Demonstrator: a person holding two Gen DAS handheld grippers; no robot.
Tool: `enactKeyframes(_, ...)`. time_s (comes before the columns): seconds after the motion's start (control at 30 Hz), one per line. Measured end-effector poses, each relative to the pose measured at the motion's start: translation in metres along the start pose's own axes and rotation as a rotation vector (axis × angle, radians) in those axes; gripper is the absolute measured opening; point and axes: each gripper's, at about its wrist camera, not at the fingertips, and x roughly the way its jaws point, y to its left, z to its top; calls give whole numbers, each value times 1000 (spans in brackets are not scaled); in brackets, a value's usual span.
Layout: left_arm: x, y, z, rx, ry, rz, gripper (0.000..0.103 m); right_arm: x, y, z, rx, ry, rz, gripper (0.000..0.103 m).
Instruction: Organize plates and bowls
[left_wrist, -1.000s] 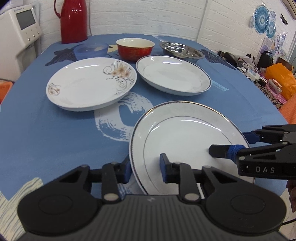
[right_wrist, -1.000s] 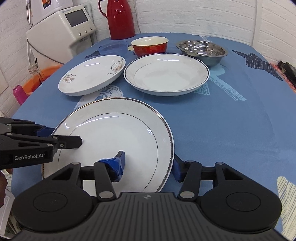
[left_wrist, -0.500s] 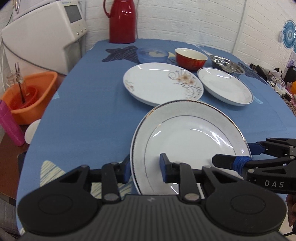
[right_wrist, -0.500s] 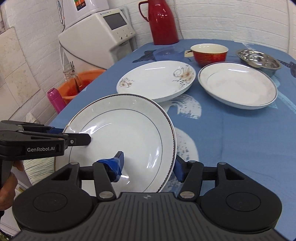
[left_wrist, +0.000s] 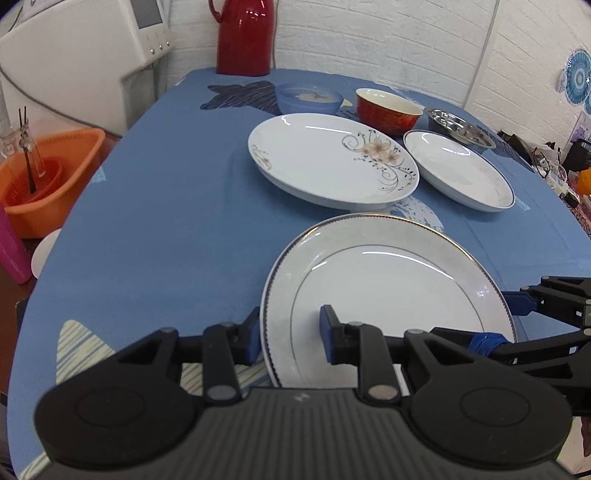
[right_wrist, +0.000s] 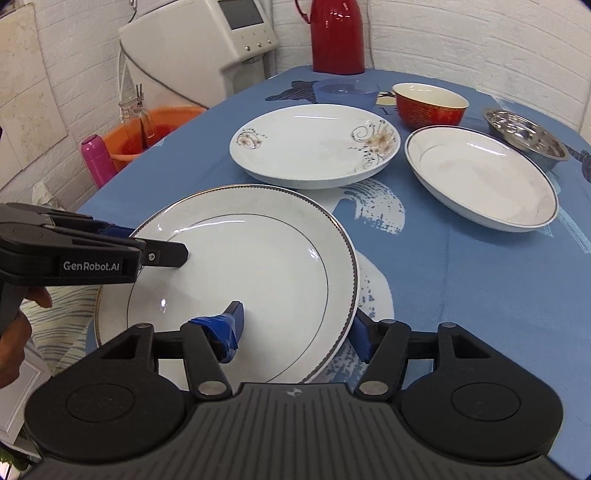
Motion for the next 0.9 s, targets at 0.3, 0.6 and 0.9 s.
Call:
enactKeyframes(0.3,-12,31,33,-44,-78,39,61,-5,-30,47,106,-133,-6,45)
enactKeyframes(0.6,8,62,66,-114,-86,97,62,58,-54,82,242,-57,38,46)
enactKeyframes(0.9,24,67,84,-90,-75,151,63,71,-37,93,247,-18,148,48)
